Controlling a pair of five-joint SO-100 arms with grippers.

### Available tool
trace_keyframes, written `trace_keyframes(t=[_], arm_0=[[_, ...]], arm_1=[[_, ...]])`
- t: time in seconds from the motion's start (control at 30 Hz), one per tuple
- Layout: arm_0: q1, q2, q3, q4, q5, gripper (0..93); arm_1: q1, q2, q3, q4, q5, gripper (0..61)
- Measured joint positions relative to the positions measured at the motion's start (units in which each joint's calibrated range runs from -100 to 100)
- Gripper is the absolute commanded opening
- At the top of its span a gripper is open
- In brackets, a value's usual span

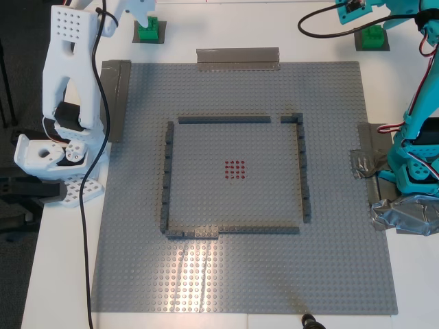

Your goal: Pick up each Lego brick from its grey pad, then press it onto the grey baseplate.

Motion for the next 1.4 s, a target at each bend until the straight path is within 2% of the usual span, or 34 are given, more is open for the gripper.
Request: trace_keyframes(t=[0.53,0.67,0.77,1.07,1.4], arm_0=[[-0.07,10.90,-8.29,-1.04,0.00,20.4],[-0.07,11.92,-9.07,-1.04,0.00,20.4],[-0.07,12.00,-9.07,-1.04,0.00,20.4],[-0.07,12.00,-9.07,-1.04,0.00,18.7],[0.15,14.79,-9.07,-1.48,0.00,18.4]], arm_1=[[0.00,3.71,-2.13,-4.02,0.49,20.7],[0.00,3.80,-2.51,-4.02,0.49,14.6],[0.00,3.80,-2.61,-3.62,0.88,6.8],[0.00,4.32,-3.87,-2.25,1.86,2.3],[0.00,4.23,-5.22,-1.05,1.91,1.6]])
